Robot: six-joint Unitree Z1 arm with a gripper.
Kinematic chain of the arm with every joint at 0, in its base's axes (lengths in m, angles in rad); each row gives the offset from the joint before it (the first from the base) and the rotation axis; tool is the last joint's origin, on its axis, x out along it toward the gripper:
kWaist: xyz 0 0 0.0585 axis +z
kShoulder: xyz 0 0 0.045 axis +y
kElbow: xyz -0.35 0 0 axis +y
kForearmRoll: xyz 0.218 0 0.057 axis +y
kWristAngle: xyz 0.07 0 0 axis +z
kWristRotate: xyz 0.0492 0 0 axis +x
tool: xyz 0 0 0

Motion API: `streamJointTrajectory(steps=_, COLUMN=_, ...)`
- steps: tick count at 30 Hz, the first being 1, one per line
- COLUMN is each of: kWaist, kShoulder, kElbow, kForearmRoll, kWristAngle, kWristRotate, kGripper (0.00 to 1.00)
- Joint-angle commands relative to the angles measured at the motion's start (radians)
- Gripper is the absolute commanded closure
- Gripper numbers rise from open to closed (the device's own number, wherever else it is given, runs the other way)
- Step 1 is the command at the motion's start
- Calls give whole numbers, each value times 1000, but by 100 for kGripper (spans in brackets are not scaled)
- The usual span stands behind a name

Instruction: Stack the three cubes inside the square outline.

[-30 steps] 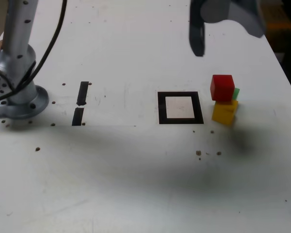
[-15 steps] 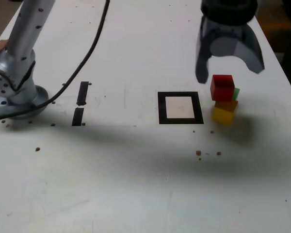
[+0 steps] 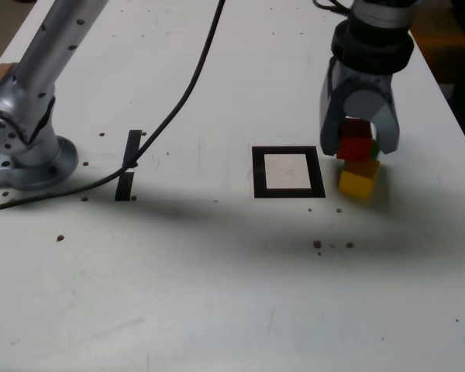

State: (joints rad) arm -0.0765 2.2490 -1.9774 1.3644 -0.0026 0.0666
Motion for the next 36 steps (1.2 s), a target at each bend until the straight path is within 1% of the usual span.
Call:
streamJointTrajectory(steps=1, kWaist=-1, kShoulder=-1, kElbow=-5, kForearmRoll=-3, kWristAngle=1, kWristRotate=0, kGripper=60)
streamJointTrajectory(steps=6, kWaist=-1, kShoulder=-5, kElbow=-5, kForearmRoll=-10, kWristAngle=7, kWristRotate=2, kGripper=77)
streamJointTrajectory(steps=8, kWaist=-2, kShoulder=-14, kElbow=-7, kForearmRoll=-1, kWristAngle=13, kWristRotate=2, kGripper=82)
streamJointTrajectory(steps=10, kWaist=-5, kShoulder=-32, kElbow=-7, kForearmRoll=16, kWristAngle=23, kWristRotate=0, kGripper=84)
streamJointTrajectory(steps=13, kWaist=-11, kShoulder=-95, kElbow=38, kForearmRoll=37, kWristAngle=39, kWristRotate=-12, kGripper=85)
streamJointTrajectory(steps=15, kWaist=-12, kShoulder=-154, kElbow=108, kForearmRoll=28, kWristAngle=44, kWristRotate=-25, kGripper=85)
streamJointTrajectory(steps=18, kWaist=-11, kShoulder=-256, kElbow=273, kForearmRoll=-28, kWristAngle=38, kWristRotate=-44, kGripper=85)
streamJointTrajectory(steps=21, kWaist=-12, kShoulder=-304, kElbow=410, kForearmRoll=-110, kWristAngle=21, kWristRotate=-57, kGripper=85)
streamJointTrajectory(steps=24, kWaist=-20, kShoulder=-308, kElbow=507, kForearmRoll=-191, kWristAngle=-1, kWristRotate=-68, kGripper=85)
streamJointTrajectory(steps=27, kWaist=-27, kShoulder=-301, kElbow=561, kForearmRoll=-240, kWristAngle=-13, kWristRotate=-79, kGripper=85)
streamJointTrajectory(steps=36, kWaist=-28, kShoulder=-266, kElbow=576, kForearmRoll=-263, kWristAngle=-13, kWristRotate=-97, kGripper=85)
